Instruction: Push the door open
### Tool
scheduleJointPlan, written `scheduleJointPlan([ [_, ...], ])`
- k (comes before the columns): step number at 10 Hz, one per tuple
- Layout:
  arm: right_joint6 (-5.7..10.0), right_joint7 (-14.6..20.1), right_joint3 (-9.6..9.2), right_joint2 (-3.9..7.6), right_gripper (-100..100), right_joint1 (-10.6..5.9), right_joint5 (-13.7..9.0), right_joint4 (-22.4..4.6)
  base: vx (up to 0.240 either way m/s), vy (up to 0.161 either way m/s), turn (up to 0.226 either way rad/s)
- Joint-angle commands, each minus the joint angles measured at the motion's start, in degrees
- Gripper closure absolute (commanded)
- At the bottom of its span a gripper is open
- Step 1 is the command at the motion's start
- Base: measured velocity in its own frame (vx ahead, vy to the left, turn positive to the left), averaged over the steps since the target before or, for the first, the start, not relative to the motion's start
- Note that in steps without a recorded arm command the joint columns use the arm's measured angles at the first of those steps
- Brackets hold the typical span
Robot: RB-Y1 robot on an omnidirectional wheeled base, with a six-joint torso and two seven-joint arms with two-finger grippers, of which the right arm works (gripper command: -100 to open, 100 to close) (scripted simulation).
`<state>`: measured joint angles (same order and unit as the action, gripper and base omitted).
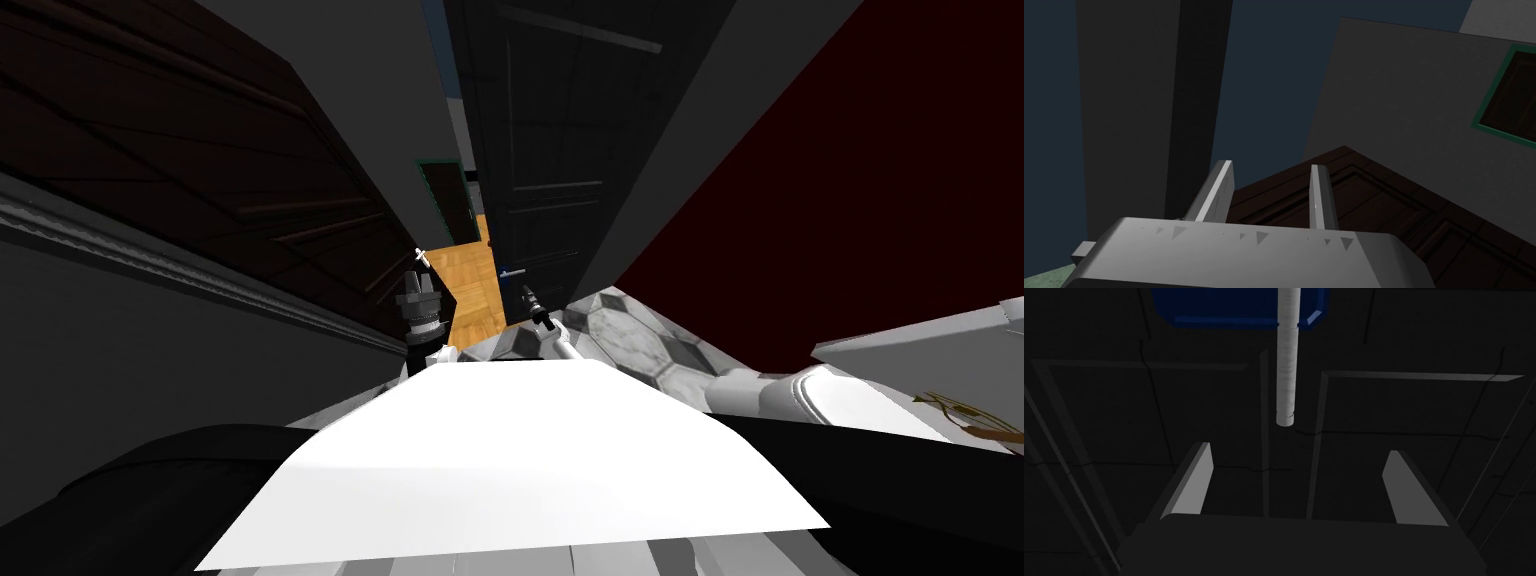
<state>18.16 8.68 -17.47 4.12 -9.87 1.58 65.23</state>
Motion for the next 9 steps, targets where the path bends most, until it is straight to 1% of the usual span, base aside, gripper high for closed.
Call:
scheduleJointPlan([
  [1, 0.00, 0.00, 0.00, 0.00, -100, 0.00, 0.00, 0.00, 0.018, -0.074, 0.019],
  [3, 0.17, -0.17, 0.34, 0.16, -100, -0.32, -0.05, -0.67, 0.131, 0.020, 0.026],
  [6, 0.42, -0.34, 0.93, 0.16, -100, -0.72, -0.15, -1.48, 0.203, 0.075, 0.025],
  [9, 0.69, -0.53, 1.58, -0.23, -100, -1.17, -0.26, -2.37, 0.185, 0.086, 0.030],
])
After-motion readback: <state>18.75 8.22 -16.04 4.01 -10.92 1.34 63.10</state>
